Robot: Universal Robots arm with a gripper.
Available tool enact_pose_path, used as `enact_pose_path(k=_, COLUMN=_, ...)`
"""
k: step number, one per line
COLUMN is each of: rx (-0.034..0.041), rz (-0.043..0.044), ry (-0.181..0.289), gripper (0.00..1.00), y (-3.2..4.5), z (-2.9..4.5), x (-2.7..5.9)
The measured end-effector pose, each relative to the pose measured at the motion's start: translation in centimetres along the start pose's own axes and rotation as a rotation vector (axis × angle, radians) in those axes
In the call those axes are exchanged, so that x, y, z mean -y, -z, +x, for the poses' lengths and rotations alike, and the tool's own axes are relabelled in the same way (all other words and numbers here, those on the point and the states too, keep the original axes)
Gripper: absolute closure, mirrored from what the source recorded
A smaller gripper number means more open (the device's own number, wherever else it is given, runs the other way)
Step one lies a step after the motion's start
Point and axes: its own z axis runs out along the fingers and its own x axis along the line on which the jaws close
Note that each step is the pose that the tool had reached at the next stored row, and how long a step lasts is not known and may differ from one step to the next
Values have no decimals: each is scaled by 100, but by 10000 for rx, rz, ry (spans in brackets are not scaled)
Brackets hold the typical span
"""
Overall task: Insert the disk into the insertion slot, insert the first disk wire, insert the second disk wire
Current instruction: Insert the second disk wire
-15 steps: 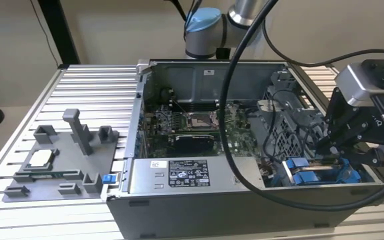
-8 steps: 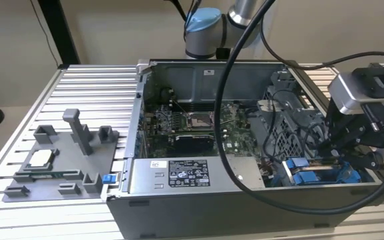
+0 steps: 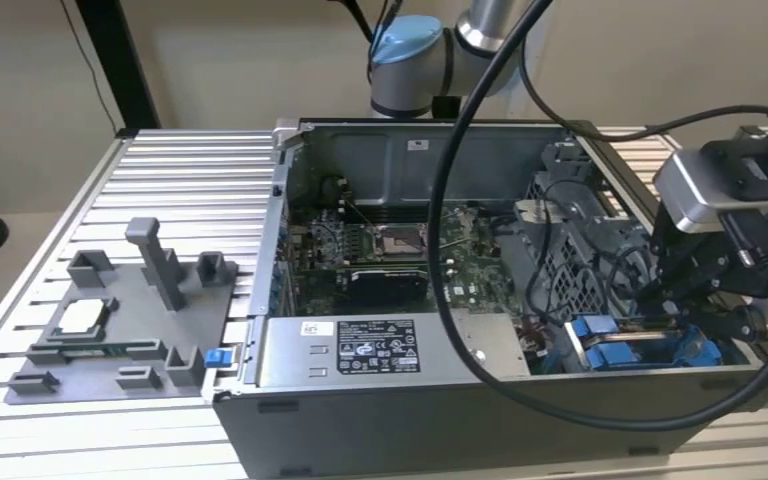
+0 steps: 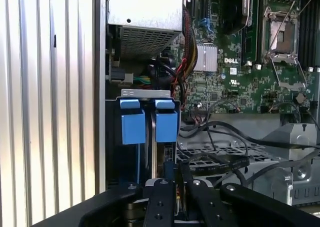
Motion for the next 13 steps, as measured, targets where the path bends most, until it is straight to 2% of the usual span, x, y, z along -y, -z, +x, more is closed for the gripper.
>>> enact_pose_path(k=13, rx=-23, rz=152, ry=23, gripper=100, y=-69, z=17, x=-6)
